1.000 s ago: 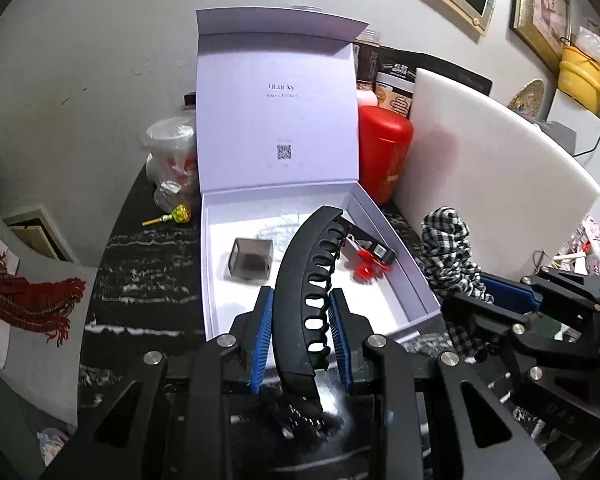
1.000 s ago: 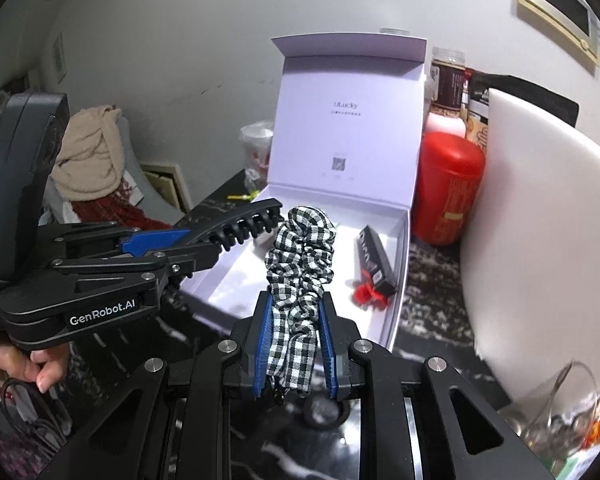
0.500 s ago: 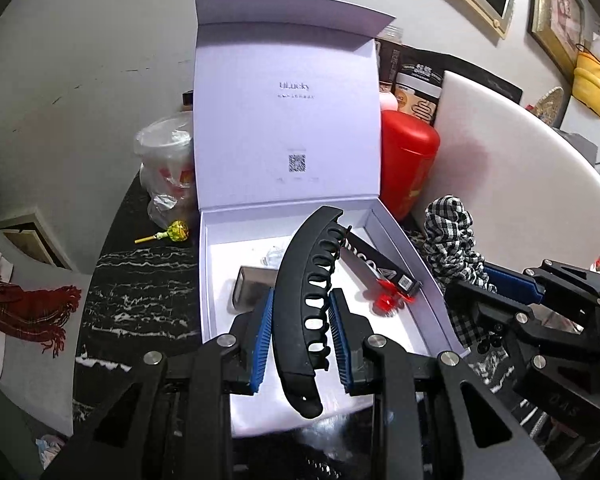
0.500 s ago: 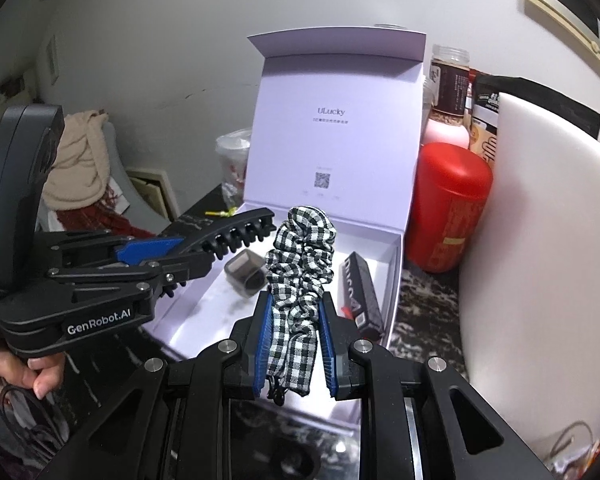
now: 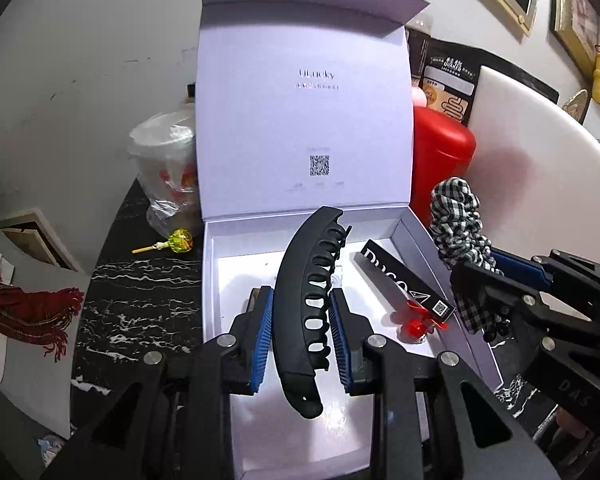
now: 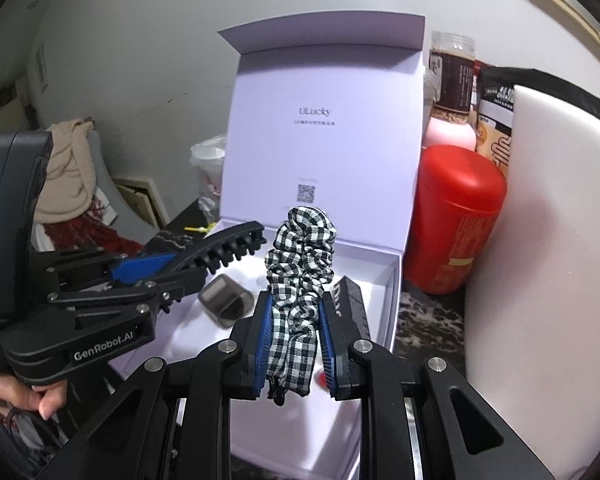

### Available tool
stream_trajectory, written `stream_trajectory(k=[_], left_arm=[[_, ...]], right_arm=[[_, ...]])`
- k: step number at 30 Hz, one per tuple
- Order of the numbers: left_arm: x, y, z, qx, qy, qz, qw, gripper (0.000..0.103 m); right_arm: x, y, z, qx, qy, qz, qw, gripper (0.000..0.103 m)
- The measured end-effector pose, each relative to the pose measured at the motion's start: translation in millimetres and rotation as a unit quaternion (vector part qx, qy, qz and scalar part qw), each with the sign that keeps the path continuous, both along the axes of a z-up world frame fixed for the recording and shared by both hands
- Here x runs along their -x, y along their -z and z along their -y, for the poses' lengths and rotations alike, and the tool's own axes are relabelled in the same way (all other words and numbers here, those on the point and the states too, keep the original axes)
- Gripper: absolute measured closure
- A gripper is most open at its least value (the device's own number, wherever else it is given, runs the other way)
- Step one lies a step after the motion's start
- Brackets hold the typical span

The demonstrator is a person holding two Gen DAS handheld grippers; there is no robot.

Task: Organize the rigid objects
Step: 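Carry the scrunchie and claw clip with both tools over the white box, then open both tools to drop the scrunchie and claw clip into the box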

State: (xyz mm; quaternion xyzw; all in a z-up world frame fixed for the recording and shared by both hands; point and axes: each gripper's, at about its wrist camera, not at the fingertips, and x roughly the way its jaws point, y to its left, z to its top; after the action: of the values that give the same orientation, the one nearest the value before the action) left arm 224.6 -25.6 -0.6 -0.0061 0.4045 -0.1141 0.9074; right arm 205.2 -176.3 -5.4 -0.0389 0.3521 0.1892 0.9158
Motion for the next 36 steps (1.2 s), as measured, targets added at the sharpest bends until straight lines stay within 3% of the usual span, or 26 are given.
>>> stream_trajectory(k=[17,28,36], left_arm=[[-33,34,8,-0.012,0.008,-0.026,0.9996,0.076],[-44,51,18,-0.033,0.030,-0.038,0.9983,0.076],[-49,54,31,-0.035,0.052,-0.040,0.9972,0.076]], right_arm=[[-50,31,1,0.009,0.008,-0.037,0.999,0.081],[-63,61,2,0.030,0.012,-0.073,0.997,0.081],[-63,62,5,0.029,0.012,-0.076,0.997,0.081]])
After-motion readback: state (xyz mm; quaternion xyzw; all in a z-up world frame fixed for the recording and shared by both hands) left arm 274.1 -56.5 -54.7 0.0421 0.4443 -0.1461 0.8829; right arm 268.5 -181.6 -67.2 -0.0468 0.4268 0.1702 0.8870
